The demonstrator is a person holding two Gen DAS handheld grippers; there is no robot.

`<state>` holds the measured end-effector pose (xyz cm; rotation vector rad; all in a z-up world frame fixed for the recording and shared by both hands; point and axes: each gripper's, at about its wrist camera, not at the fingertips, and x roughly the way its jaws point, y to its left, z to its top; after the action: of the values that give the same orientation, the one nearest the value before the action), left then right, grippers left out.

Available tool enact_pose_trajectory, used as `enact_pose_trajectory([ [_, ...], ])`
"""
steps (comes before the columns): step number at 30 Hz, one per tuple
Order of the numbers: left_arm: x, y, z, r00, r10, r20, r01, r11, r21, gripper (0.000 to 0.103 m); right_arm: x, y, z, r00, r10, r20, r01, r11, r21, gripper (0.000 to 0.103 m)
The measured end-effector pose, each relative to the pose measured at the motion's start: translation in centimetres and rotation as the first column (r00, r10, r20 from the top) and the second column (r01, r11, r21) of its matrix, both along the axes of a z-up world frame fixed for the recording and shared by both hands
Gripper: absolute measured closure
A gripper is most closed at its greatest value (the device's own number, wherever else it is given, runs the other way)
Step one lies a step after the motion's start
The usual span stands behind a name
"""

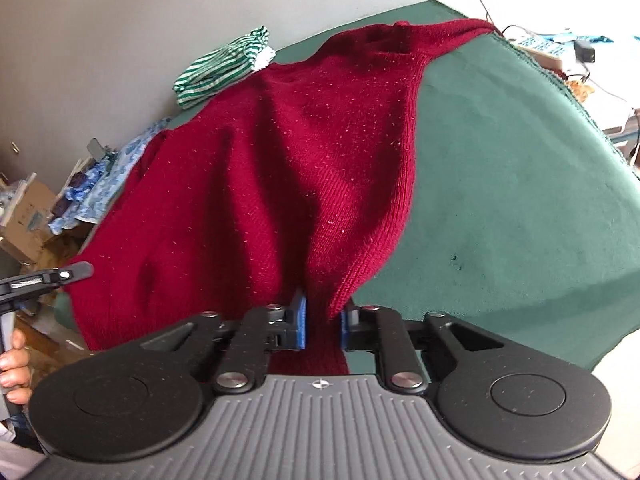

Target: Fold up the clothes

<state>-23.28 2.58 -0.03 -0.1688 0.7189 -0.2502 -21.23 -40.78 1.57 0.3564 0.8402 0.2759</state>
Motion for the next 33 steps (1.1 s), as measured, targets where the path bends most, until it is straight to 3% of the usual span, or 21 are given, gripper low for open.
enact_pose_trajectory([
  [4,-3.9,0.5,3.2,0.999,-0.028,0.018,0.027,0.999,0.044,0.102,-1.3,-1.0,1.4,0.999,0.038,-0.009,-0.038,0.999,0.009,0.094],
  [8,-5.4,0.3,2.6,0.998,-0.040,-0.041,0.043,0.996,0.077,0.102,-2.1,-1.3,1.7,0.997,0.064,-0.042,-0.064,0.998,0.007,0.093],
  [11,-4.4,-0.2,0.3,0.996,-0.027,-0.087,0.036,0.995,0.097,0.100,-2.1,-1.0,1.3,0.996,0.079,-0.044,-0.080,0.997,-0.024,0.087],
  [13,-3.2,-0.6,0.6,0.997,-0.039,-0.062,0.046,0.993,0.107,0.100,-2.0,-0.8,1.8,0.995,0.092,-0.026,-0.093,0.994,-0.057,0.081],
  [14,-2.6,-0.8,0.7,0.998,-0.046,-0.050,0.051,0.992,0.113,0.095,-1.9,-0.8,2.0,0.995,0.099,-0.017,-0.100,0.992,-0.074,0.081],
  [19,0.2,-1.8,1.4,0.997,-0.077,0.011,0.075,0.987,0.141,0.093,-1.6,-0.3,3.2,0.991,0.135,0.025,-0.129,0.979,-0.157,0.081],
  [21,1.4,-2.2,1.6,0.995,-0.090,0.035,0.084,0.985,0.152,0.084,-1.3,-0.1,3.6,0.988,0.146,0.041,-0.135,0.972,-0.193,0.069],
  [22,1.9,-2.4,1.8,0.994,-0.097,0.047,0.088,0.983,0.158,0.069,-0.5,0.2,3.4,0.990,0.134,0.047,-0.120,0.968,-0.220,0.053],
  [23,2.5,-2.6,1.9,0.993,-0.103,0.059,0.092,0.982,0.164,0.053,0.2,0.5,3.1,0.991,0.122,0.053,-0.105,0.963,-0.248,0.047],
  [25,3.7,-3.0,2.2,0.990,-0.117,0.083,0.101,0.979,0.176,0.042,1.8,1.1,2.6,0.993,0.099,0.066,-0.075,0.951,-0.301,0.049],
  [27,5.0,-3.8,2.2,0.985,-0.134,0.105,0.113,0.976,0.185,0.042,3.2,1.0,1.5,0.997,0.064,0.043,-0.048,0.948,-0.316,0.049],
  [28,6.2,-4.8,1.6,0.984,-0.148,0.102,0.127,0.974,0.185,0.044,3.8,0.8,0.8,0.999,0.045,0.025,-0.035,0.950,-0.310,0.049],
  [31,9.5,-6.7,-0.4,0.982,-0.182,0.042,0.172,0.969,0.177,0.062,4.7,0.4,-0.1,0.999,0.000,0.039,0.011,0.960,-0.280,0.054],
  [33,11.1,-7.2,-1.6,0.980,-0.199,-0.002,0.197,0.966,0.165,0.063,4.8,0.3,-0.2,0.999,-0.001,0.039,0.012,0.960,-0.281,0.090],
])
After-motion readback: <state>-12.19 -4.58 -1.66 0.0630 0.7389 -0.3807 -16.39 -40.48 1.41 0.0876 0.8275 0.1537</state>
